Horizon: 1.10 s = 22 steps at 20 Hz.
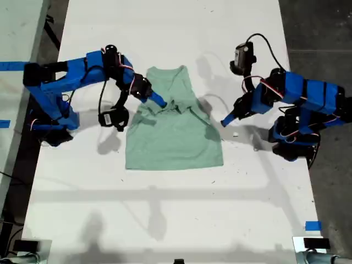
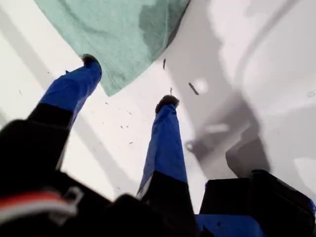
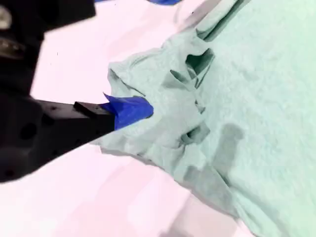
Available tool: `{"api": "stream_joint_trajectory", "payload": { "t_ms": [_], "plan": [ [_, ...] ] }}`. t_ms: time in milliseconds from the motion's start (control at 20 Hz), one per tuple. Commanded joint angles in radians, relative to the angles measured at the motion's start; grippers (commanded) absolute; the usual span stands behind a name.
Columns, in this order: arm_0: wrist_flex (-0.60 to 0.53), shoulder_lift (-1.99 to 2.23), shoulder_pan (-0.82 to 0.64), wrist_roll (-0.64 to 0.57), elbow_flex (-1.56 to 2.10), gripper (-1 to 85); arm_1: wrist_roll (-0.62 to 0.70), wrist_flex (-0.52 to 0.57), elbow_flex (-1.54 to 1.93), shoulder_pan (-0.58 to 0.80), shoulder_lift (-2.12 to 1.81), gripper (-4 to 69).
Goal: Fold tshirt
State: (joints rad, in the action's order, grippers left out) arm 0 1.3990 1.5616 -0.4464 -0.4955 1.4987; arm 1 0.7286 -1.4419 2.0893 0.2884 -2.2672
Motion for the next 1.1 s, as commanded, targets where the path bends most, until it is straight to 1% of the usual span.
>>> {"api": "stream_joint_trajectory", "payload": {
  "t_ms": [0,250,400,600,900,1050],
  "plan": [
    [-0.075,0.242,0.058,0.103,0.224,30.4,-0.031,0.089,0.041,-0.051,-0.035,27.3],
    [-0.156,0.351,0.153,0.239,0.426,29.8,-0.074,0.187,0.127,-0.109,-0.029,27.5],
    [-0.164,0.351,0.198,0.287,0.445,29.7,-0.092,0.239,0.179,-0.132,-0.021,27.5],
    [-0.173,0.351,0.21,0.301,0.446,29.7,-0.115,0.342,0.216,-0.144,0.074,27.1],
    [-0.169,0.357,0.209,0.296,0.451,29.5,-0.138,0.512,0.247,-0.112,0.339,25.8],
    [-0.169,0.367,0.204,0.295,0.463,29.4,-0.15,0.514,0.167,-0.109,0.532,24.0]
  ]
}}
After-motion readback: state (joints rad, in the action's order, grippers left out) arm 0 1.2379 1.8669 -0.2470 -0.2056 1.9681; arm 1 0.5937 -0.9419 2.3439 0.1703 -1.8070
